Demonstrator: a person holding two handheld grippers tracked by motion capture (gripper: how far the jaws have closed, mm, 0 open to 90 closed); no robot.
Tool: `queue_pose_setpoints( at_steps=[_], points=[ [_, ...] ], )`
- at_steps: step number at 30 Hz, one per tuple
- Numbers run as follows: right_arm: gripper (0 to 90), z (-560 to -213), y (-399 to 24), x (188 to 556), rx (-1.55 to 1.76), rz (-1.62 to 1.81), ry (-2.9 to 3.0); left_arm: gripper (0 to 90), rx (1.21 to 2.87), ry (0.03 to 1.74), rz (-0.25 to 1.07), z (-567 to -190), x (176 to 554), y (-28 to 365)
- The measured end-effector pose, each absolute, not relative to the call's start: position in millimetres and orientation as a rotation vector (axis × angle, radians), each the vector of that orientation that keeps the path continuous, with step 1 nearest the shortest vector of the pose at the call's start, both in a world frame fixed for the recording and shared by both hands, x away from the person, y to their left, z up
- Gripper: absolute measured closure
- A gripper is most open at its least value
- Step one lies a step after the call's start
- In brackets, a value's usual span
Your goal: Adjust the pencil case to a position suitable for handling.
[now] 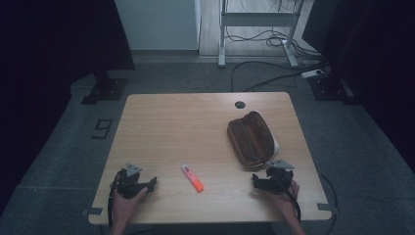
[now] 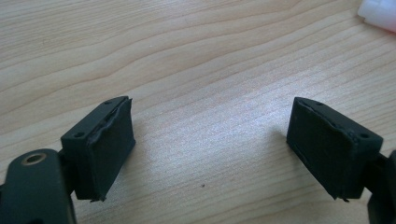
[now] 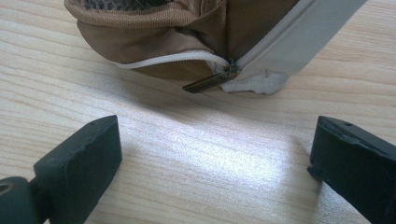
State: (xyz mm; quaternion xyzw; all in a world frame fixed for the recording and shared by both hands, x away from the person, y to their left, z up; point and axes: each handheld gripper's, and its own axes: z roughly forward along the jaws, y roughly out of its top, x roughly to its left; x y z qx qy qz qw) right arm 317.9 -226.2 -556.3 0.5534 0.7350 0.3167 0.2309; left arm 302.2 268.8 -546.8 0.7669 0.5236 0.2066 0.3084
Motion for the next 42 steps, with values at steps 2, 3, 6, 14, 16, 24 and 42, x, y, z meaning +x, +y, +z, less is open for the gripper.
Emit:
queue_pose_setpoints(
  at_steps=[2,3,6,14,16,24,42],
  points=[
    [1.9,-556,-227,318,1.517,0.875,2.026,14.6,2.028,1.385,0.545,-547,302,269],
    [1.9,-556,-227,318,1.517,0.875,2.026,14.5,2.028,1.385,0.545,-547,302,269],
    [4.8,-556,-227,317,1.533,0.864,1.996,14.2,2.029,1.386,0.545,-547,304,269],
    [7.4,-556,-227,317,1.529,0.88,1.999,14.4,2.026,1.388,0.543,-547,304,269],
    [7.9,-556,-228,317,1.526,0.883,2.001,14.4,2.026,1.387,0.543,-547,304,269],
    [12.1,-555,-231,316,1.512,0.897,2.004,14.4,2.027,1.386,0.544,-547,305,269],
    [14.4,-552,-239,315,1.53,0.942,2.001,14.7,2.025,1.389,0.546,-547,305,269]
  ],
)
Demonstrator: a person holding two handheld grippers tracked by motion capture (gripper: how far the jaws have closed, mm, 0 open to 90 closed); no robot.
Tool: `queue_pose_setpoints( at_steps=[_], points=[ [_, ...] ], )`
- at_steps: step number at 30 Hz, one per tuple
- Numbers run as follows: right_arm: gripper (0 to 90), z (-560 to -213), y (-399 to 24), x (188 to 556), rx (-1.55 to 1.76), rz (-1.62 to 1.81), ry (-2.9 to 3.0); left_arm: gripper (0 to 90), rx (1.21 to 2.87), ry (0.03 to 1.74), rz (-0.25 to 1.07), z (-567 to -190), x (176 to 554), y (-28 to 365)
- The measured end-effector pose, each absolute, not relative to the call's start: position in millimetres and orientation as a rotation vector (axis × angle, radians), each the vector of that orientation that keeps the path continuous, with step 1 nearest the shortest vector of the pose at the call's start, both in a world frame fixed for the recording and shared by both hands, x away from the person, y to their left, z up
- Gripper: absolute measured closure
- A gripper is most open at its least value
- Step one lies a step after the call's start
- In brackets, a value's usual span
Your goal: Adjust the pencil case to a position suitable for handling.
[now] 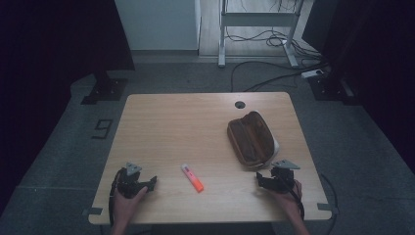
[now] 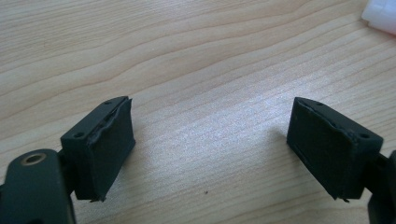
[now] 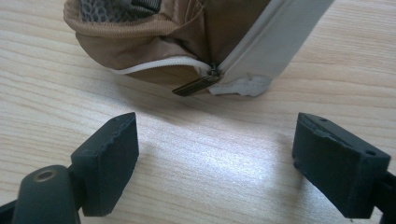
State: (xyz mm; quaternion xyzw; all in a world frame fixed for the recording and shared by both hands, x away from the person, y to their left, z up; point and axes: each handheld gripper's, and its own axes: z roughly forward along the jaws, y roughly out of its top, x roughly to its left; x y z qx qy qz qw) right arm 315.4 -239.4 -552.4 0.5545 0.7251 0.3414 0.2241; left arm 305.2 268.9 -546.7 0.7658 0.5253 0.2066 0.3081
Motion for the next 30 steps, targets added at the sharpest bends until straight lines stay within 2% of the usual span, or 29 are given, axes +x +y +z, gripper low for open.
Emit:
queue_pose_setpoints(
  at_steps=[30],
  points=[
    [16.3,-501,-267,316,1.496,1.116,1.837,14.8,2.025,1.389,0.546,-547,305,269]
  ],
)
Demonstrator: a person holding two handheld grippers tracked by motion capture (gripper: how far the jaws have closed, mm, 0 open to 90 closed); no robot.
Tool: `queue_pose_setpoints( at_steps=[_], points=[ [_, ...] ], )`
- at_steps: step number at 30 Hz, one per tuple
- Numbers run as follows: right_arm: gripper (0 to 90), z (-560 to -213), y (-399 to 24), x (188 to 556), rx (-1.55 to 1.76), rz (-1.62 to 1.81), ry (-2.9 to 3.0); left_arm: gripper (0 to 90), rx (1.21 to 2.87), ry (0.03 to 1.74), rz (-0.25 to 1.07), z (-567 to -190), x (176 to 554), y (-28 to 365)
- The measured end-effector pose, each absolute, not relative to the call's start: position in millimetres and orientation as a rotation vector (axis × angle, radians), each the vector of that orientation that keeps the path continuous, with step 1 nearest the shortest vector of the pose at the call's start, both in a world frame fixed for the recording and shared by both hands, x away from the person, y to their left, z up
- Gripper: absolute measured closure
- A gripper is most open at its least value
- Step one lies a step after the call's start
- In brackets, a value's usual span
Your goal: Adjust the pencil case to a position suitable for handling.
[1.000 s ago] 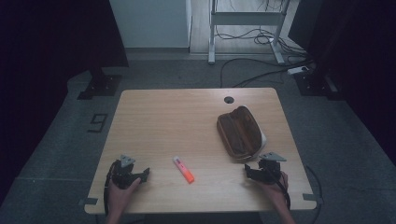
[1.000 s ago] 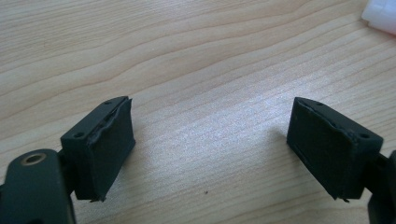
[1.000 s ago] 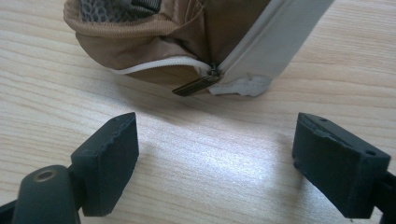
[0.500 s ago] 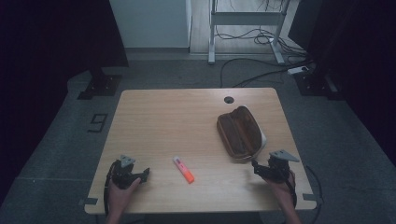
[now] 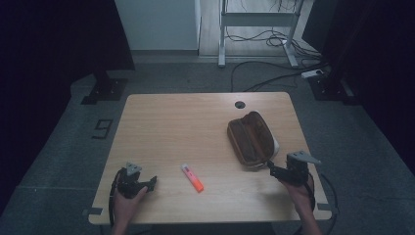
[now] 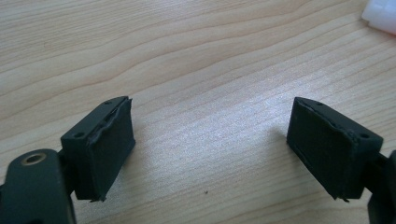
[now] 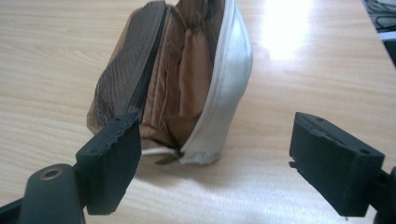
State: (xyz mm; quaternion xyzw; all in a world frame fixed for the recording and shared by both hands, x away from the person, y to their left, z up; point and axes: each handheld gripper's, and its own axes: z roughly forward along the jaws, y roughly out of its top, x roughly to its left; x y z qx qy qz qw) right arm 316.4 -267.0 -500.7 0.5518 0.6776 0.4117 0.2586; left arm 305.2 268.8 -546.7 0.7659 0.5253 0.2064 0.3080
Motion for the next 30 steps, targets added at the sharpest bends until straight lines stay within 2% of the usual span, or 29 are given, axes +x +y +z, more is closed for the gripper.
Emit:
queue_pose_setpoints(
  at_steps=[21,30],
  points=[
    [17.0,-496,-258,347,1.503,1.118,1.823,14.8,2.025,1.389,0.546,-547,305,269],
    [22.6,-507,-255,371,1.532,1.113,1.809,14.8,2.025,1.388,0.546,-547,305,269]
  ],
)
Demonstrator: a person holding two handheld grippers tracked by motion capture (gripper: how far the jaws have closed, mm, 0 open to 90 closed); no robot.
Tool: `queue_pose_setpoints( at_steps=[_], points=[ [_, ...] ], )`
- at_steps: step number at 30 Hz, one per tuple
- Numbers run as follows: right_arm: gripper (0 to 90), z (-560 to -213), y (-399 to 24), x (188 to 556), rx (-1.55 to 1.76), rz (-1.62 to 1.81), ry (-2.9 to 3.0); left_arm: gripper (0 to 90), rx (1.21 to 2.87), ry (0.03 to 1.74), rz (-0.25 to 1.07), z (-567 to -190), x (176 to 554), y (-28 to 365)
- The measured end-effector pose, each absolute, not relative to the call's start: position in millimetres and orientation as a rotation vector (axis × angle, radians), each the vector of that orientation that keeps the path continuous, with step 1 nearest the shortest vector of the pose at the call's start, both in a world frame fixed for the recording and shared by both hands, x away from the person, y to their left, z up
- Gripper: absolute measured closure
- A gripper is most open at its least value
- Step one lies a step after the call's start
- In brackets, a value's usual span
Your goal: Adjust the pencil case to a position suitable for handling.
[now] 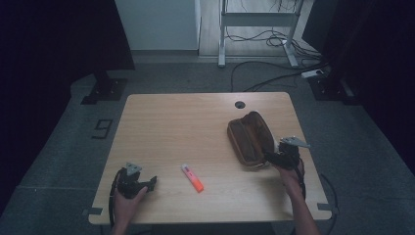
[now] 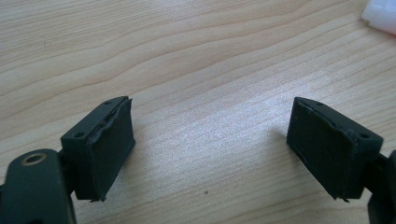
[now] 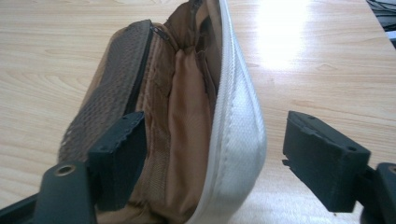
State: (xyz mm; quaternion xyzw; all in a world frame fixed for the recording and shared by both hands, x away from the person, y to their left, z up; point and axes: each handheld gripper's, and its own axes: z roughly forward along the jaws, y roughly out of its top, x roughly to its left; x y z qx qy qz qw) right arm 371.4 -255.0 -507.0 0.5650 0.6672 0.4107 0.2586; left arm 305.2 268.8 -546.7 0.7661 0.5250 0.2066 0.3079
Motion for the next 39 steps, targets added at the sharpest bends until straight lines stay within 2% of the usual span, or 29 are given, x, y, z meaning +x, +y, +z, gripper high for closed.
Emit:
queue_pose_setpoints(
  at_steps=[5,6,7,8,9,10,13,14,15,18,26,31,39],
  points=[
    [29.7,-513,-256,379,1.532,1.12,1.805,14.8,2.025,1.389,0.546,-547,305,269],
    [35.4,-515,-255,382,1.525,1.142,1.796,14.8,2.025,1.389,0.546,-547,305,269],
    [35.4,-515,-255,382,1.525,1.142,1.796,14.8,2.025,1.389,0.546,-547,305,269],
    [42.0,-518,-254,385,1.511,1.138,1.808,14.8,2.025,1.389,0.546,-547,305,269],
    [42.0,-518,-254,385,1.511,1.138,1.808,14.8,2.025,1.389,0.546,-547,305,269],
    [46.9,-521,-251,387,1.504,1.121,1.82,14.8,2.025,1.389,0.546,-547,305,269],
    [50.6,-524,-250,388,1.511,1.11,1.836,14.8,2.025,1.389,0.546,-547,305,269],
    [54.7,-526,-249,389,1.515,1.101,1.848,14.8,2.024,1.389,0.546,-547,305,269],
    [54.7,-526,-249,389,1.515,1.101,1.848,14.8,2.024,1.389,0.546,-547,305,269],
    [64.9,-528,-249,391,1.519,1.095,1.859,14.8,2.026,1.388,0.546,-547,305,269],
    [77.3,-529,-255,391,1.533,1.121,1.847,14.8,2.026,1.388,0.545,-547,306,269],
    [81.3,-529,-257,391,1.536,1.131,1.835,14.8,2.026,1.388,0.545,-547,306,269],
    [82.4,-529,-260,390,1.535,1.172,1.825,14.8,2.026,1.388,0.545,-547,306,269]
  ],
)
